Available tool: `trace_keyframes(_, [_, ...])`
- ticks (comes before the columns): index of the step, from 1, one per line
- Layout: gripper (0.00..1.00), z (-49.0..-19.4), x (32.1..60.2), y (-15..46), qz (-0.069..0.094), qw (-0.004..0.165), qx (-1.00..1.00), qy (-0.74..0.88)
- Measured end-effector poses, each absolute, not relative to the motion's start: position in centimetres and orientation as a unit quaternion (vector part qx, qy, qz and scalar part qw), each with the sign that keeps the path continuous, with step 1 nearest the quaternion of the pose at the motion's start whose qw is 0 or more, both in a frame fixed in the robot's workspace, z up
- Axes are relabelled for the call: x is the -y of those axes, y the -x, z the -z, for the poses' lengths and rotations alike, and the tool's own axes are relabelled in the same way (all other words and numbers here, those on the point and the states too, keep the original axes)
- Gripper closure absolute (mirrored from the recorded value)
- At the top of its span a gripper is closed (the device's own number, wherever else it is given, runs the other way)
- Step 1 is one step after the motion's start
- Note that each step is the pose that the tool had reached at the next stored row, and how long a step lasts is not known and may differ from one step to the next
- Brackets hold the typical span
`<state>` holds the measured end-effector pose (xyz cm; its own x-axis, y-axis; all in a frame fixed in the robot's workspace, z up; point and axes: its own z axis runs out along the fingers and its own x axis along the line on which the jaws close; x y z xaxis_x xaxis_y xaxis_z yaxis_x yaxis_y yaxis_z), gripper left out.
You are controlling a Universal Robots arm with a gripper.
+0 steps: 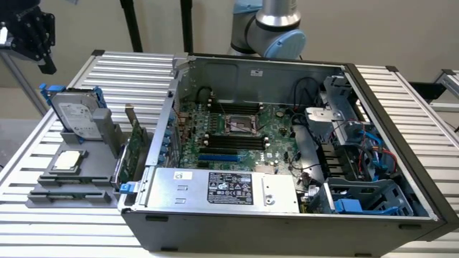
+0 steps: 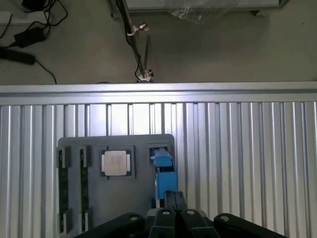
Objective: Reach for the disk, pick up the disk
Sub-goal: 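Pick up the disk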
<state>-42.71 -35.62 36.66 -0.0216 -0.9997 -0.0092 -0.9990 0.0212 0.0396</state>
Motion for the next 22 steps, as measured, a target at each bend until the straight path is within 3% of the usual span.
trace_keyframes(6, [0.88,-36.6,35.6,43.3,0.016,0.010,0.712,-0.702])
trace_keyframes(10, [0.64,-36.5,35.6,43.4,0.015,0.009,0.711,-0.703])
trace_keyframes(11, [0.64,-36.5,35.6,43.4,0.015,0.009,0.711,-0.703])
trace_keyframes(13, [0.52,-36.2,35.6,43.4,0.014,0.008,0.710,-0.704])
trace_keyframes(16, [0.47,-35.8,35.6,43.4,0.014,0.008,0.708,-0.706])
trace_keyframes(17, [0.40,-35.6,35.6,43.4,0.014,0.008,0.708,-0.706])
trace_keyframes(22, [0.40,-34.7,36.0,43.3,0.014,0.008,0.704,-0.710])
